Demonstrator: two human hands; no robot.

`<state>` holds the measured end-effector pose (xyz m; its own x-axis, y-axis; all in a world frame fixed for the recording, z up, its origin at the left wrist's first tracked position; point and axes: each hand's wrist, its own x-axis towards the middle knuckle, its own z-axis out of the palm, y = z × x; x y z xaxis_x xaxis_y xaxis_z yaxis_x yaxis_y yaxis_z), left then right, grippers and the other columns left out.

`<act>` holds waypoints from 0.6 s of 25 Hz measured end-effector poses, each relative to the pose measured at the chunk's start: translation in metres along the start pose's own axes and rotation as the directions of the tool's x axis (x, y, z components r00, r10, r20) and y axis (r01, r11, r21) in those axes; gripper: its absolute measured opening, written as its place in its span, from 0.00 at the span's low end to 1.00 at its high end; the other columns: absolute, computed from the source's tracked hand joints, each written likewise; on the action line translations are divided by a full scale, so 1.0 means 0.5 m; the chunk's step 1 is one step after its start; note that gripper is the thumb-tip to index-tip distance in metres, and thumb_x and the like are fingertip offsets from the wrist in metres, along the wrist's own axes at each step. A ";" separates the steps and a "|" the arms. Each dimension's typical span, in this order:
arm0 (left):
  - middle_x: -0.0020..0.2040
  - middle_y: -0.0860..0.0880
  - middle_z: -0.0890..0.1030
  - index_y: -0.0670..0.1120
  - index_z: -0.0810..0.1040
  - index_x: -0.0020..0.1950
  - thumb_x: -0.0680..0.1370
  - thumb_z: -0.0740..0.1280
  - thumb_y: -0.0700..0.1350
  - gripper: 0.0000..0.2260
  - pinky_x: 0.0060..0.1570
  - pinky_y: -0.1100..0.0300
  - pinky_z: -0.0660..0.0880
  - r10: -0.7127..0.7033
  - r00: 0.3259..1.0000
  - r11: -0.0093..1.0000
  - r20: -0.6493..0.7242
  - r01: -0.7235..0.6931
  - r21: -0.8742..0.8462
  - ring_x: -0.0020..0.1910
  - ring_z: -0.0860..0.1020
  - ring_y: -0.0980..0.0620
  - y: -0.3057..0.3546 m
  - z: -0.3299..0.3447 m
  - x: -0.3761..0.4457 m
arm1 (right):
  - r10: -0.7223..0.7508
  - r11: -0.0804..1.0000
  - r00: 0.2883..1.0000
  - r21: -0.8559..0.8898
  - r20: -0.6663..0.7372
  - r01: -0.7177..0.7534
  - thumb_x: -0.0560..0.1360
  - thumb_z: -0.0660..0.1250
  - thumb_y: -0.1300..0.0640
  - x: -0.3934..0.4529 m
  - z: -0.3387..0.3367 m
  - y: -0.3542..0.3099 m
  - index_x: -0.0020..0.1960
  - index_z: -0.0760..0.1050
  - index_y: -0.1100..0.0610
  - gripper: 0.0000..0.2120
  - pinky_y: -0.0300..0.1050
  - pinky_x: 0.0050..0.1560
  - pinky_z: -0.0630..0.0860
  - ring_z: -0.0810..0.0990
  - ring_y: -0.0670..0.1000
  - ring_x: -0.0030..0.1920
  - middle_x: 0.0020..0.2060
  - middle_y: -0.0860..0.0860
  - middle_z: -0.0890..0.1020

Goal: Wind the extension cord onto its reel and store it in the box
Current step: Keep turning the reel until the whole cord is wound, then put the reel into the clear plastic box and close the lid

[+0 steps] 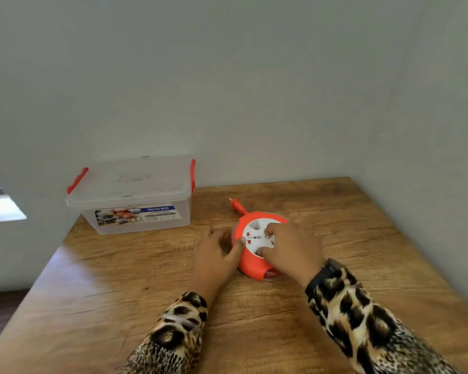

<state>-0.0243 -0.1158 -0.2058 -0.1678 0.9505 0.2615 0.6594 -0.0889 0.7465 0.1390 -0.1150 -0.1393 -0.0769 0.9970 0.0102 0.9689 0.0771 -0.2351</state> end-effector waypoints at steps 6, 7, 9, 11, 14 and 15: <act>0.55 0.47 0.76 0.44 0.79 0.59 0.74 0.72 0.53 0.18 0.52 0.68 0.65 -0.191 0.926 0.981 0.326 0.192 0.030 0.56 0.75 0.50 0.045 -0.074 -0.006 | 0.017 0.969 0.918 -0.233 0.395 0.082 0.75 0.59 0.41 0.029 -0.077 -0.048 0.73 0.61 0.41 0.27 0.58 0.63 0.69 0.69 0.59 0.66 0.69 0.56 0.70; 0.57 0.47 0.76 0.44 0.78 0.61 0.74 0.72 0.52 0.18 0.53 0.67 0.66 -0.216 0.910 0.976 0.354 0.209 0.061 0.56 0.75 0.51 0.045 -0.097 -0.006 | 0.020 0.957 0.897 -0.268 0.442 0.111 0.75 0.59 0.41 0.037 -0.088 -0.066 0.73 0.61 0.44 0.28 0.58 0.65 0.68 0.68 0.59 0.67 0.69 0.57 0.70; 0.59 0.48 0.77 0.45 0.77 0.61 0.76 0.69 0.49 0.15 0.51 0.64 0.69 -0.202 0.940 0.979 0.276 0.187 0.079 0.53 0.76 0.54 0.040 -0.153 0.006 | -0.032 0.956 0.907 -0.252 0.419 0.150 0.75 0.59 0.41 0.056 -0.101 -0.113 0.69 0.69 0.51 0.26 0.57 0.65 0.68 0.71 0.59 0.65 0.67 0.57 0.73; 0.53 0.49 0.79 0.45 0.79 0.56 0.77 0.67 0.45 0.10 0.46 0.64 0.70 -0.081 0.995 0.993 0.059 0.075 0.096 0.48 0.77 0.52 0.039 -0.229 0.042 | -0.150 0.969 0.963 -0.160 0.226 0.188 0.75 0.60 0.43 0.085 -0.118 -0.175 0.64 0.72 0.54 0.22 0.53 0.58 0.71 0.73 0.59 0.61 0.62 0.57 0.75; 0.51 0.47 0.78 0.43 0.79 0.54 0.76 0.67 0.43 0.08 0.50 0.61 0.70 0.070 0.980 0.974 -0.187 -0.026 0.226 0.51 0.76 0.49 0.018 -0.343 0.131 | -0.271 0.960 0.962 0.088 0.025 0.268 0.77 0.60 0.47 0.144 -0.128 -0.269 0.69 0.67 0.54 0.23 0.51 0.53 0.71 0.72 0.59 0.59 0.62 0.59 0.73; 0.53 0.47 0.78 0.44 0.79 0.55 0.76 0.67 0.44 0.09 0.53 0.60 0.69 0.062 0.966 0.964 -0.251 0.007 0.265 0.53 0.75 0.48 0.002 -0.375 0.160 | -0.272 0.951 0.962 0.154 0.006 0.268 0.77 0.59 0.47 0.166 -0.122 -0.297 0.72 0.64 0.55 0.25 0.52 0.56 0.71 0.71 0.60 0.61 0.63 0.60 0.71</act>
<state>-0.1744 -0.0958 -0.0693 -0.3053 0.8381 0.4520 0.8288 0.0002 0.5595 0.0032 -0.0431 -0.0444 -0.3392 0.9383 0.0675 0.8646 0.3393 -0.3705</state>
